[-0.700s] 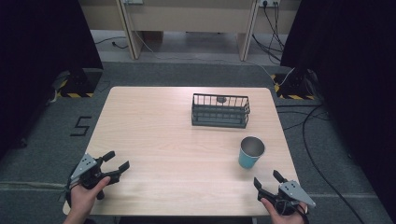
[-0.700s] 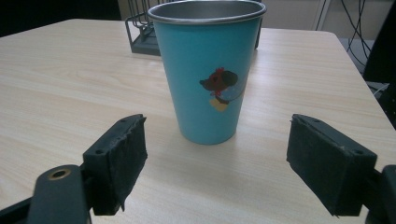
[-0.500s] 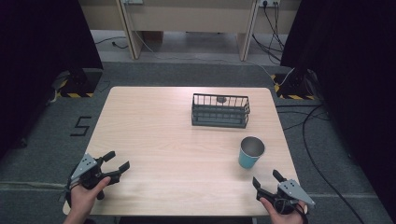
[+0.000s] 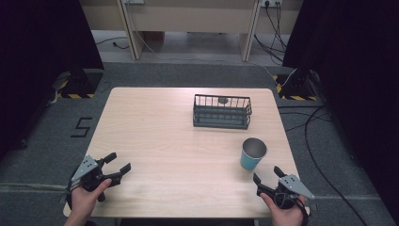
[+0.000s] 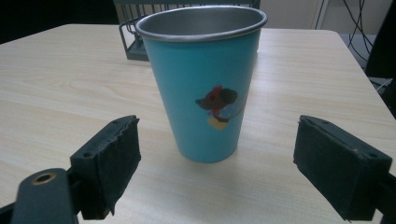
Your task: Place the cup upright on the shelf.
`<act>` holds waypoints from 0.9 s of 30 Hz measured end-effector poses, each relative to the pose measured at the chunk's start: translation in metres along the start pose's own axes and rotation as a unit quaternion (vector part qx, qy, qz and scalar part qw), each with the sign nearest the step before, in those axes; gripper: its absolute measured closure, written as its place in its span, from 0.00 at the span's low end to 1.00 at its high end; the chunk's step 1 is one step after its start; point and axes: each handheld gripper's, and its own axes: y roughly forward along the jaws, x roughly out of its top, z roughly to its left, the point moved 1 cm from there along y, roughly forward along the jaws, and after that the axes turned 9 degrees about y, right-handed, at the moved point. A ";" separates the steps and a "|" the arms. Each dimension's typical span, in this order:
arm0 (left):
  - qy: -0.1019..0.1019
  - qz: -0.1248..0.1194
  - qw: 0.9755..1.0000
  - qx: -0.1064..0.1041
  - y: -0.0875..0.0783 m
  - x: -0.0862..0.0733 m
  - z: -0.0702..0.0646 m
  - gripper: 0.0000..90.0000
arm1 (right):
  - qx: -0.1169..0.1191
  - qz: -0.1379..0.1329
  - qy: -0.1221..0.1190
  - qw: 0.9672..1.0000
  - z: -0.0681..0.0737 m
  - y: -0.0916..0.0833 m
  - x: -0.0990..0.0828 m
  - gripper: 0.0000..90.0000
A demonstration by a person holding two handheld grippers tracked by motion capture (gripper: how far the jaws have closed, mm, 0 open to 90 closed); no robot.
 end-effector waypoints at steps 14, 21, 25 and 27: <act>0.000 0.000 1.000 0.000 0.000 0.000 0.000 0.18 | 0.003 -0.007 -0.006 1.000 0.003 0.018 0.011 0.17; 0.000 -0.001 1.000 -0.001 0.000 0.000 -0.001 0.18 | 0.008 -0.005 -0.009 1.000 0.007 0.028 0.014 0.16; 0.000 -0.001 1.000 -0.001 0.000 0.000 -0.001 0.18 | 0.011 -0.001 -0.009 1.000 0.007 0.037 0.017 0.15; -0.001 -0.001 1.000 -0.001 0.000 0.000 -0.001 0.18 | 0.010 -0.001 -0.011 1.000 0.008 0.038 0.017 0.15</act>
